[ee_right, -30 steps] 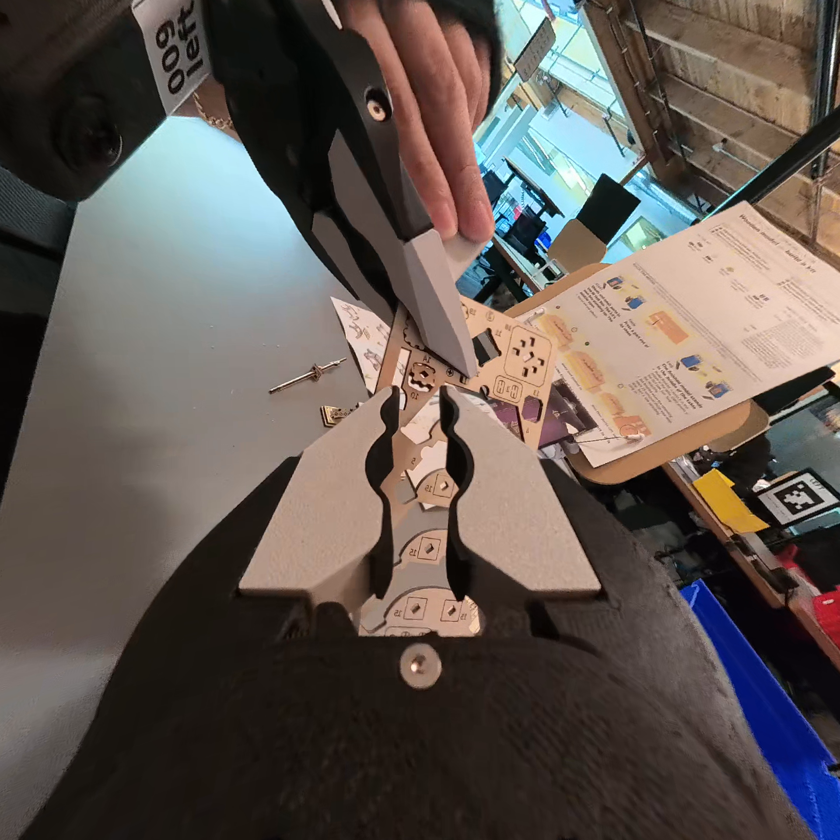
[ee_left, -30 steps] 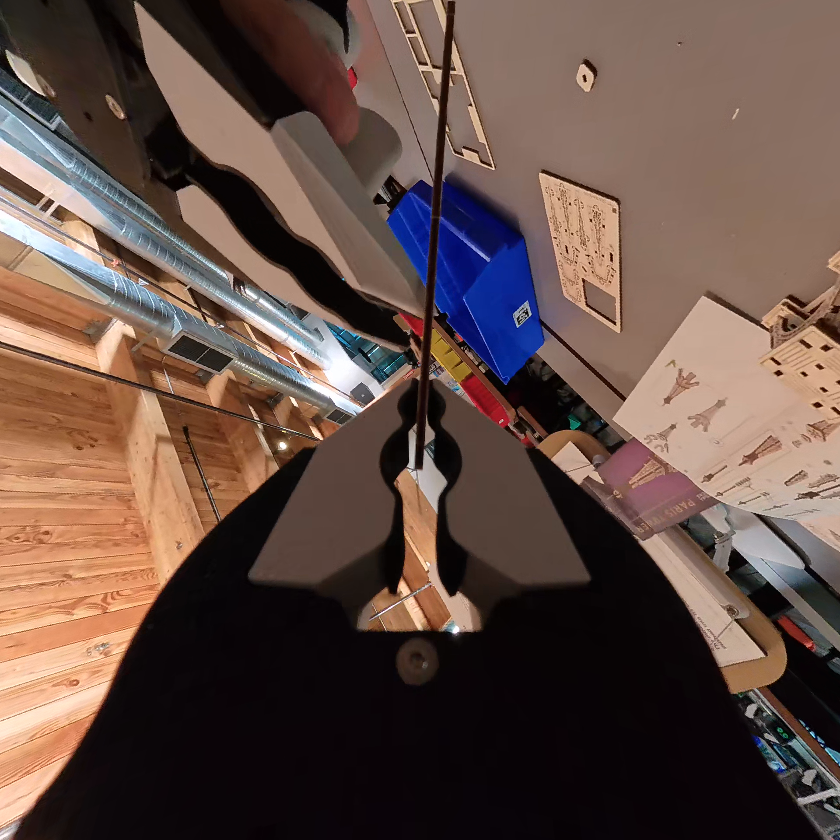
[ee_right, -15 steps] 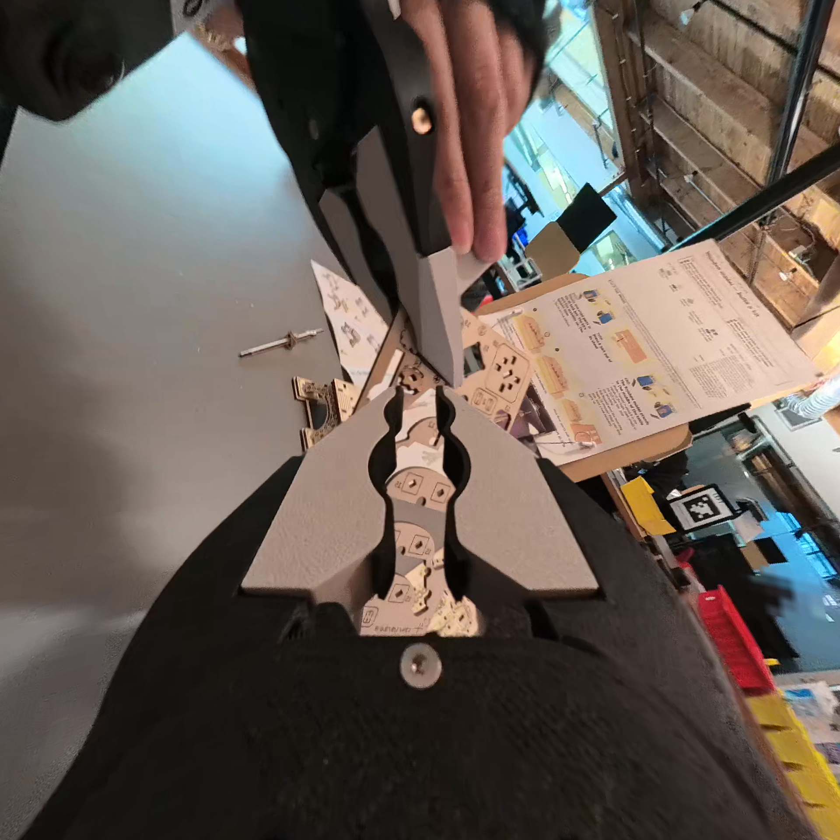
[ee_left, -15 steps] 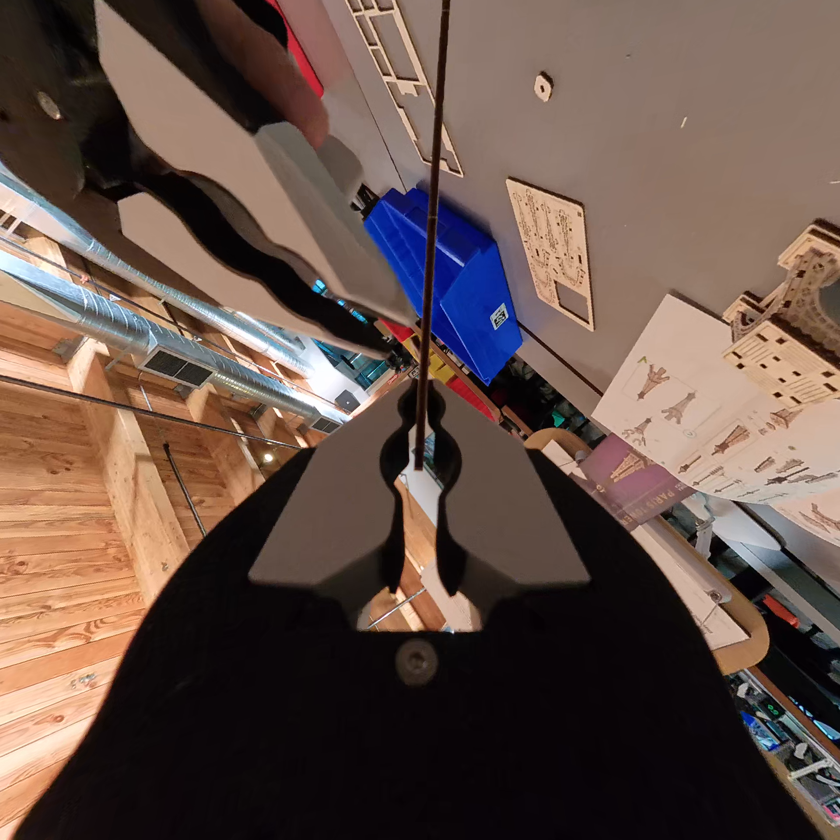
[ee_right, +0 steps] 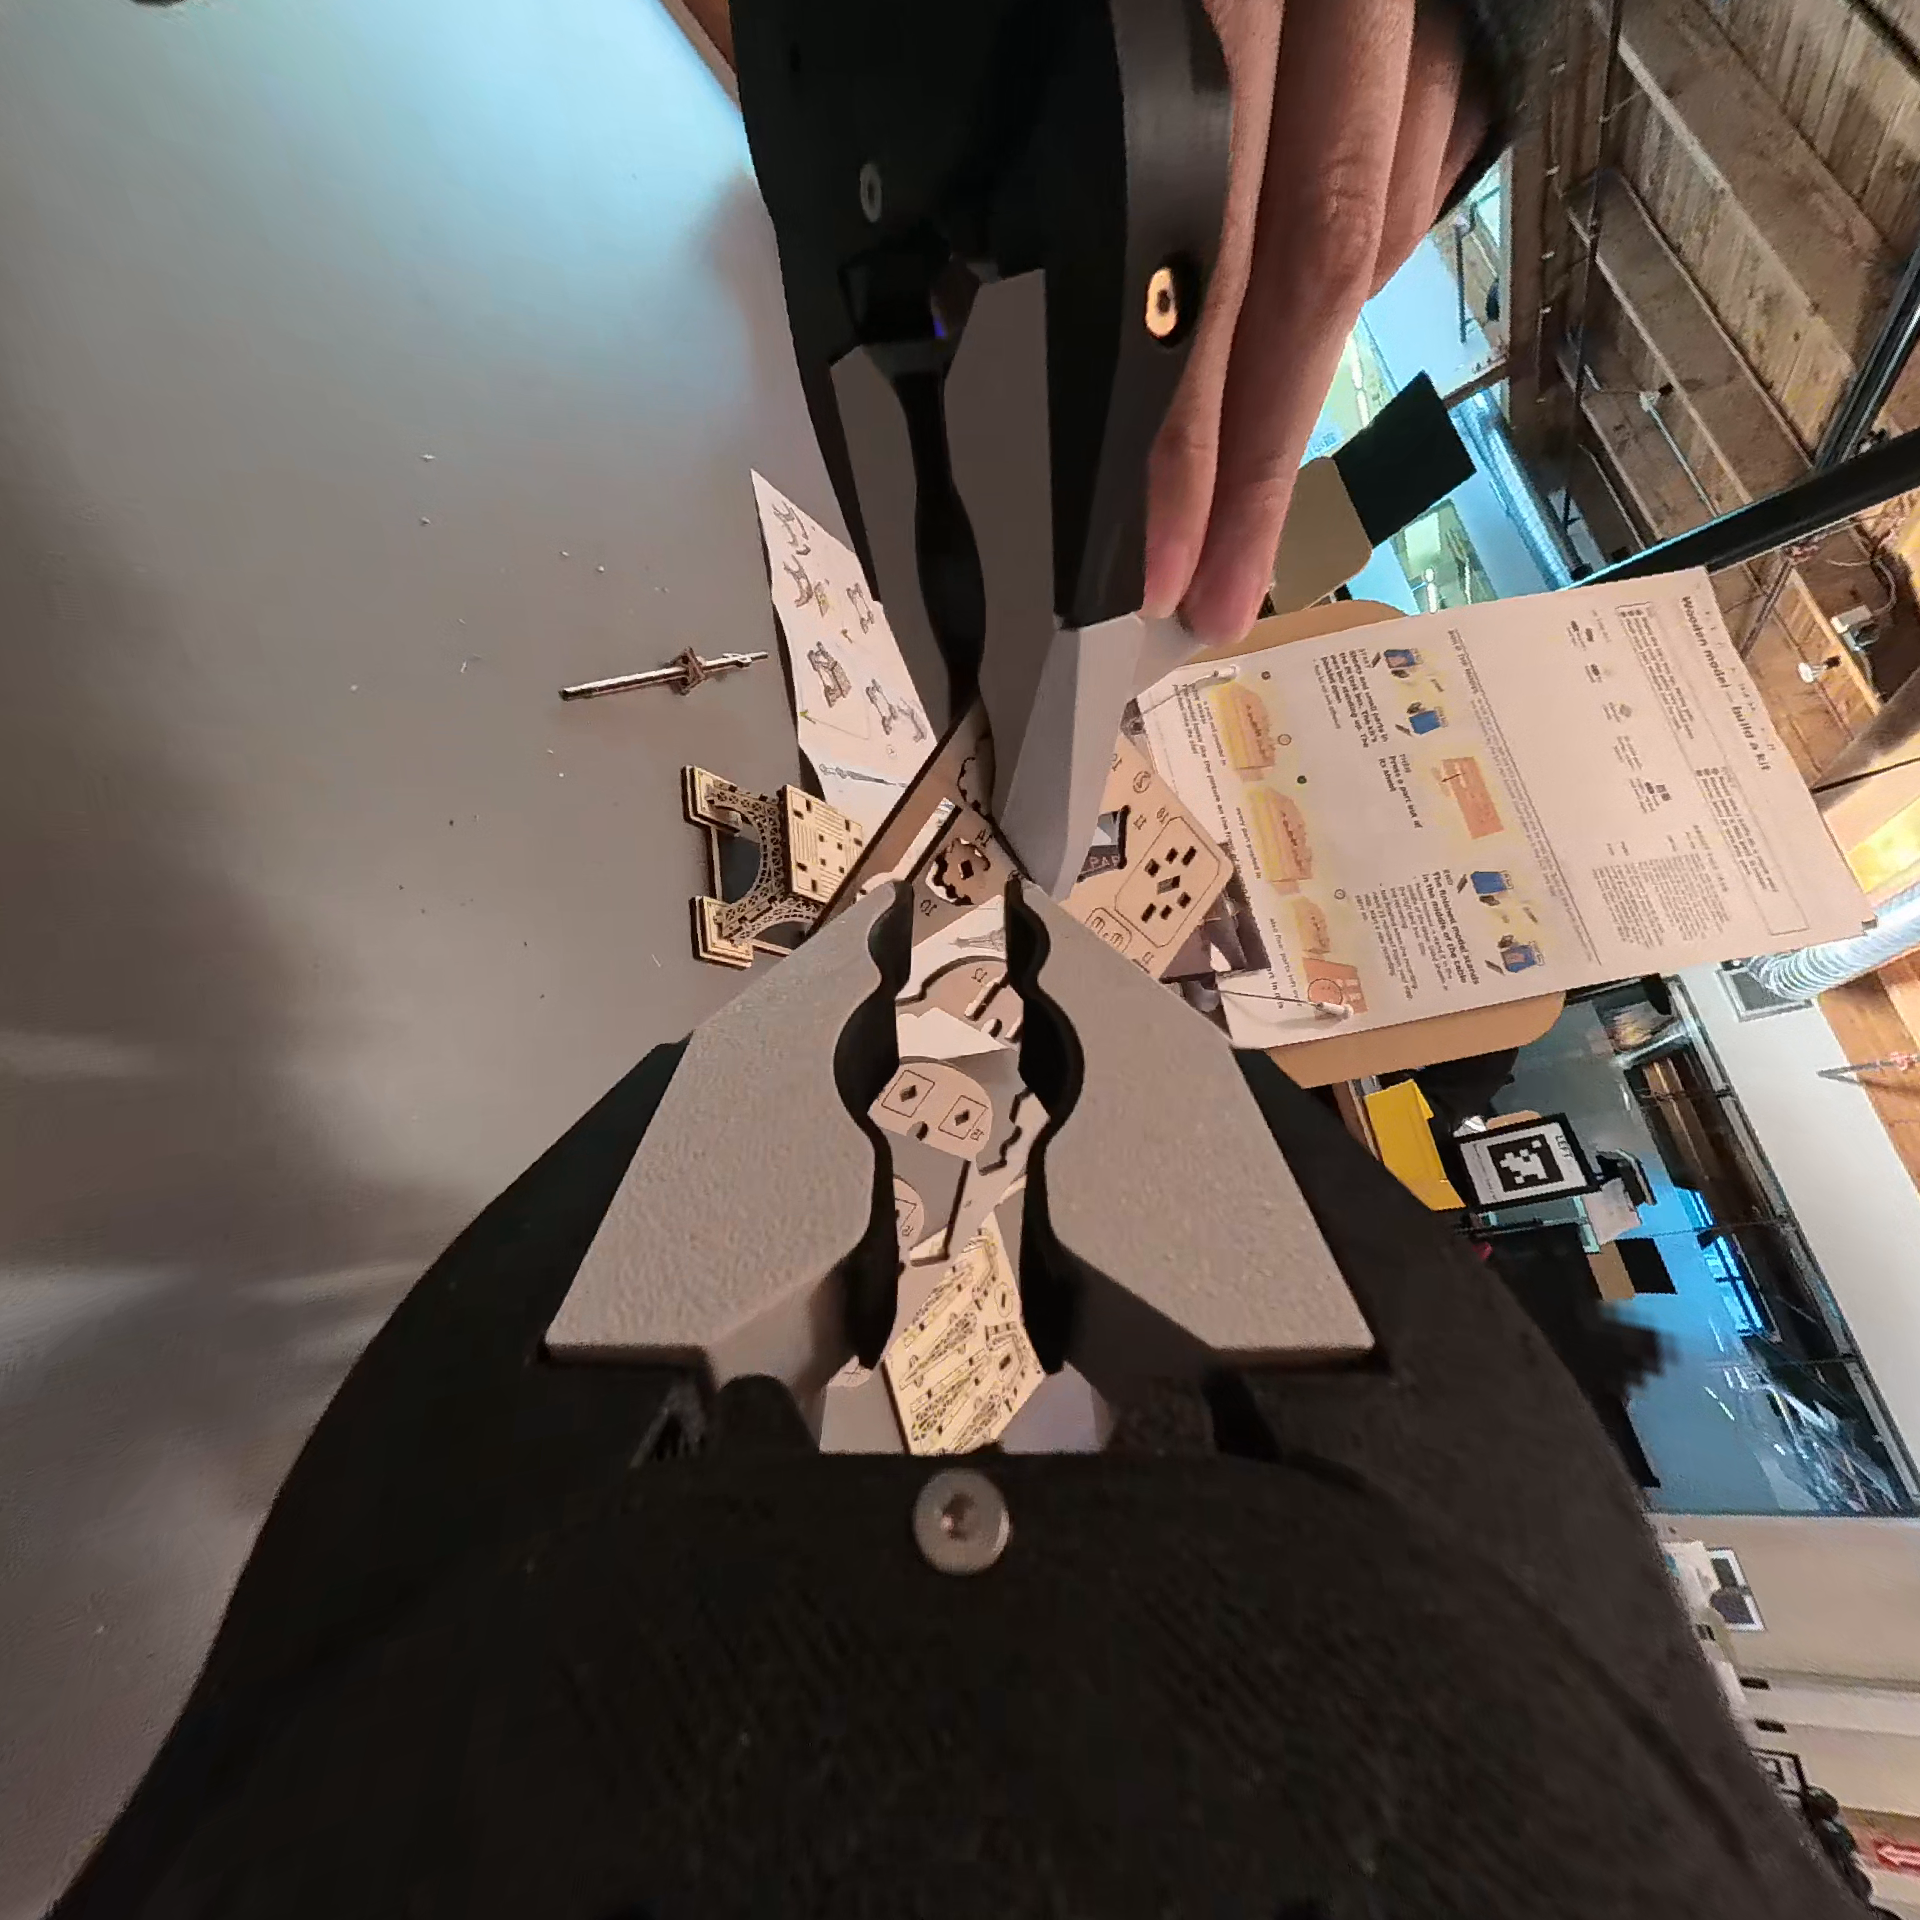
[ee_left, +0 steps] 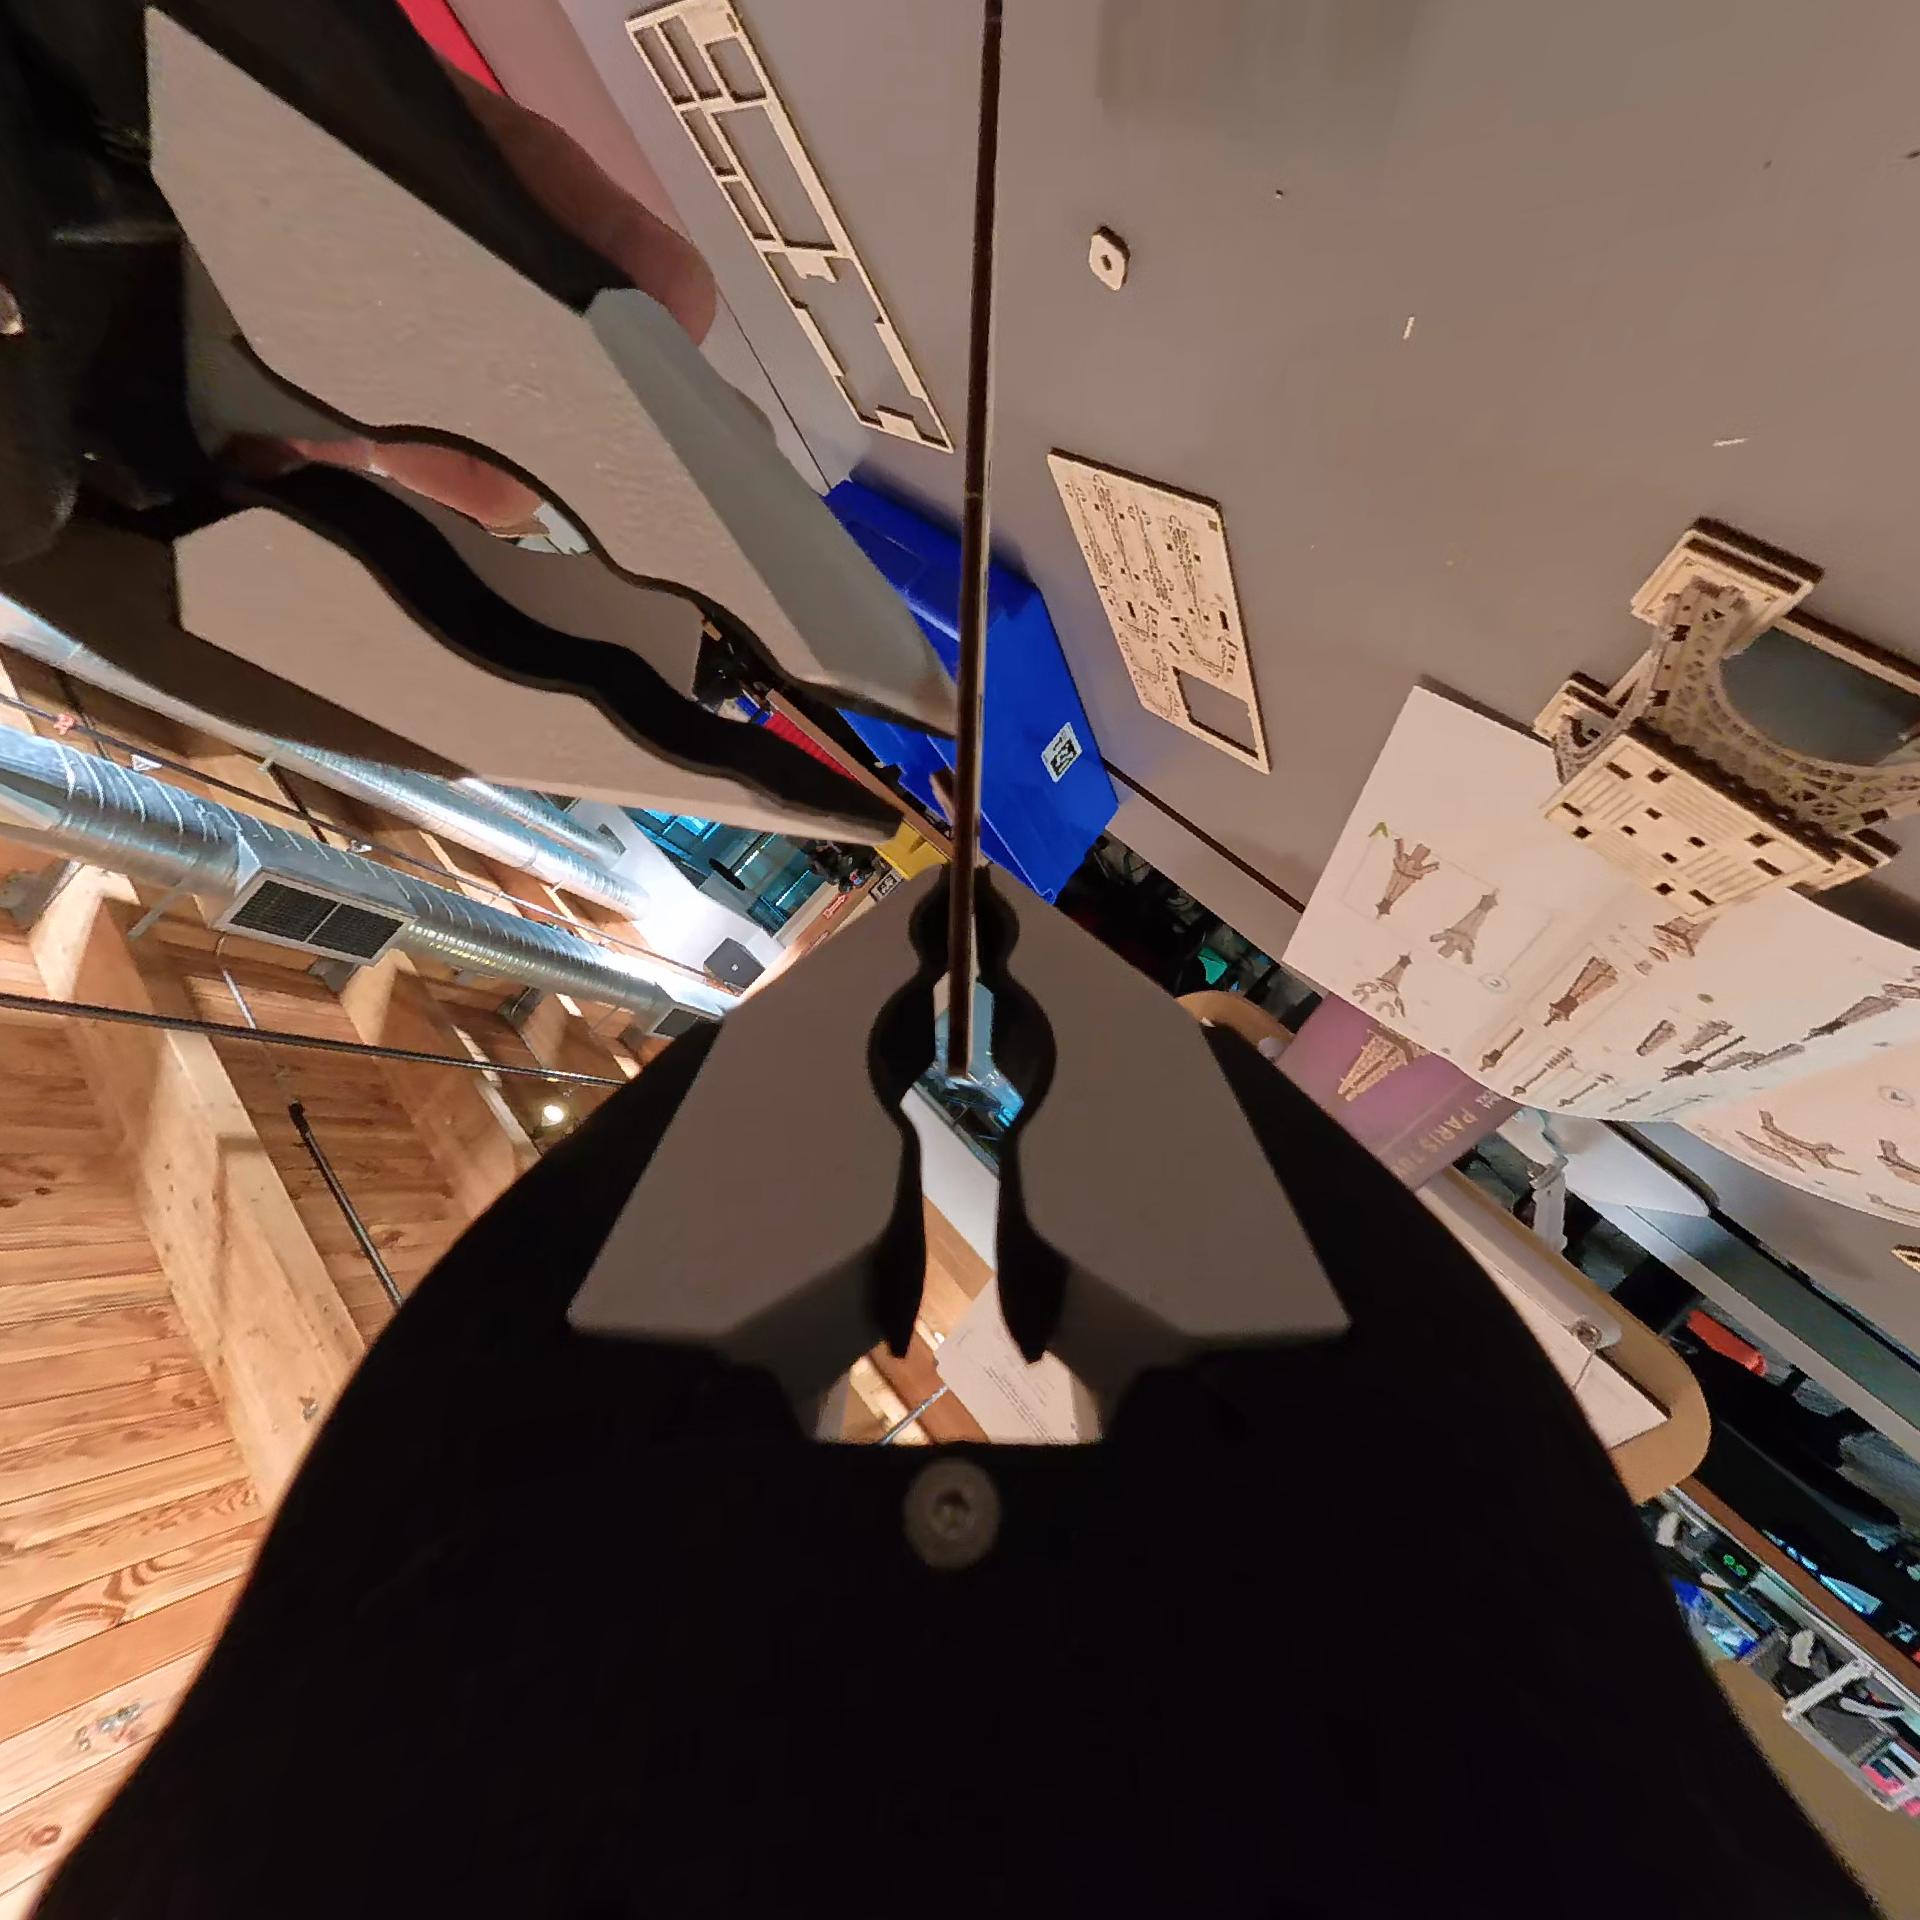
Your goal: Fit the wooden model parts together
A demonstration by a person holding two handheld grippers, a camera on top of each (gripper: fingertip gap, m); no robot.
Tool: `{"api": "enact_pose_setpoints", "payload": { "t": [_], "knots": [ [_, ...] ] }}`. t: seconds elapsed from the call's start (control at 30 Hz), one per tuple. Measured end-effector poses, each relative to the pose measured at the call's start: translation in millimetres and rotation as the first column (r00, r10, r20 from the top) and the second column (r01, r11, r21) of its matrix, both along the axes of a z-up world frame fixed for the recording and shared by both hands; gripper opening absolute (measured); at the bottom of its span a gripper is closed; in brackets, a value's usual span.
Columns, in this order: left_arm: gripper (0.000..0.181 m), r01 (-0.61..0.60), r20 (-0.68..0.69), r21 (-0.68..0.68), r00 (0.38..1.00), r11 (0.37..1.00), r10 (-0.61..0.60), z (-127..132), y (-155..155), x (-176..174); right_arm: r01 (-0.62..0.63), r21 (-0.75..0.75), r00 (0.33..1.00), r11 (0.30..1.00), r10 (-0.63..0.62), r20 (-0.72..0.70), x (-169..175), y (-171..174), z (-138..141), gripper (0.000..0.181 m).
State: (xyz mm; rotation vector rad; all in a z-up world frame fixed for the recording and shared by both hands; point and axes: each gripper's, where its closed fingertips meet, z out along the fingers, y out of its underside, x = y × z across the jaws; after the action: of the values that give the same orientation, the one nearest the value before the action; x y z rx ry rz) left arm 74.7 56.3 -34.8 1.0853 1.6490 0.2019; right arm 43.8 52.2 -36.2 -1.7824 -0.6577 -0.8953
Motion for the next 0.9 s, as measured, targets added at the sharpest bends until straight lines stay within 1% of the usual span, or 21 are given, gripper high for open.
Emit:
{"api": "enact_pose_setpoints", "payload": {
  "t": [0.1,0.27,0.37,0.47,0.63,0.7,0.8,0.9],
  "knots": [
    [0.000,-0.014,-0.012,0.011,1.000,1.000,0.014,-4,3,2,0.017,0.013,1.000,1.000,-0.017,0.008,3,-3,3,0.013],
    [0.000,-0.008,-0.031,0.000,0.999,1.000,0.008,-6,-1,-1,0.000,0.004,1.000,1.000,0.000,0.000,2,1,-2,0.013],
    [0.000,-0.008,-0.034,0.007,0.999,1.000,0.008,-9,-1,-1,-0.002,-0.005,1.000,1.000,0.002,0.005,2,1,-4,0.014],
    [0.000,-0.013,-0.065,-0.007,0.998,1.000,0.013,-12,-1,-1,-0.013,-0.002,1.000,1.000,0.013,0.009,1,2,-5,0.017],
    [0.000,-0.064,-0.110,-0.026,0.992,0.998,0.061,-23,2,5,-0.009,0.018,1.000,1.000,0.008,0.008,4,7,-5,0.016],
    [0.000,-0.080,-0.100,-0.043,0.992,0.996,0.076,-21,5,10,0.012,0.043,1.000,0.999,-0.013,0.022,9,9,-5,0.016],
    [0.000,-0.114,-0.141,-0.098,0.985,0.989,0.099,-20,8,13,0.023,0.096,1.000,0.995,-0.024,0.008,14,11,0,0.016],
    [0.000,-0.140,-0.126,-0.075,0.983,0.987,0.130,-25,12,18,0.048,0.099,0.999,0.994,-0.049,0.009,20,14,-4,0.019]
  ]
}}
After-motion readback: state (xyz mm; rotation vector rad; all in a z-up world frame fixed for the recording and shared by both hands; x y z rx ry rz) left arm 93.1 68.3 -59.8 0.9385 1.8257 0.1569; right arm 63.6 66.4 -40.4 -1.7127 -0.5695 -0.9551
